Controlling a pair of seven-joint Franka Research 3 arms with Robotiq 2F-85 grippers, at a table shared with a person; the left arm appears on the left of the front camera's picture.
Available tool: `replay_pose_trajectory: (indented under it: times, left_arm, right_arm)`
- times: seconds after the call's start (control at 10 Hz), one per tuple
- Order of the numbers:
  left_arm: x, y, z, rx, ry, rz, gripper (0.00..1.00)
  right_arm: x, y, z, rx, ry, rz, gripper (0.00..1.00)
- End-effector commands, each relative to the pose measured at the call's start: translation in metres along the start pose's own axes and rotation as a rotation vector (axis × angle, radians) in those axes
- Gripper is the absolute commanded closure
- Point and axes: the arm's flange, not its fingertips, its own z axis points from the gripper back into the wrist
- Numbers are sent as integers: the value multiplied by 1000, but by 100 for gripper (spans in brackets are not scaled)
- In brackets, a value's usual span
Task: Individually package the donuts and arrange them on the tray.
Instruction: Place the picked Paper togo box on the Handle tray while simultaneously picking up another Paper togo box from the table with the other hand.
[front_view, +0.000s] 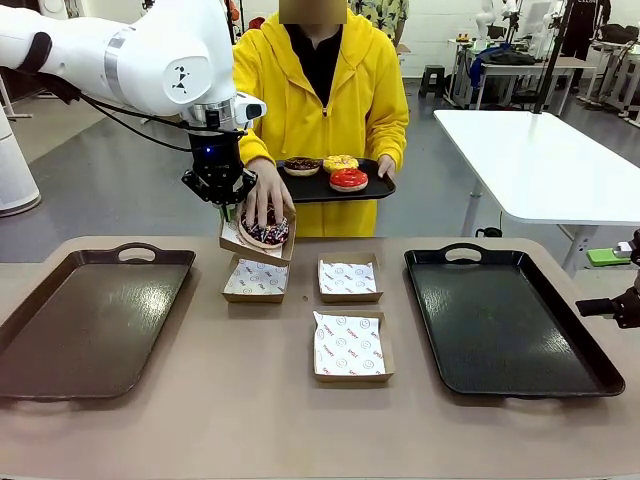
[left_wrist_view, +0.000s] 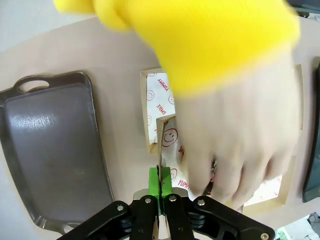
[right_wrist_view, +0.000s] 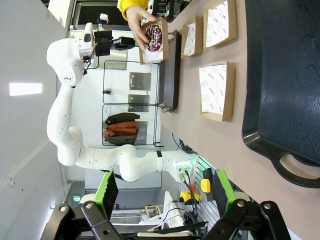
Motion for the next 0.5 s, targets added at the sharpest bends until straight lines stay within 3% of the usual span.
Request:
replay_pose_trajectory:
  times: [0.0, 0.4]
  left_arm:
    - [1, 1, 2, 1, -5, -1, 100]
    - [0, 0, 0, 0, 0, 0, 99]
  right_arm:
    - [0, 1, 0, 5, -1, -1, 0]
    - [0, 0, 0, 0, 0, 0, 0]
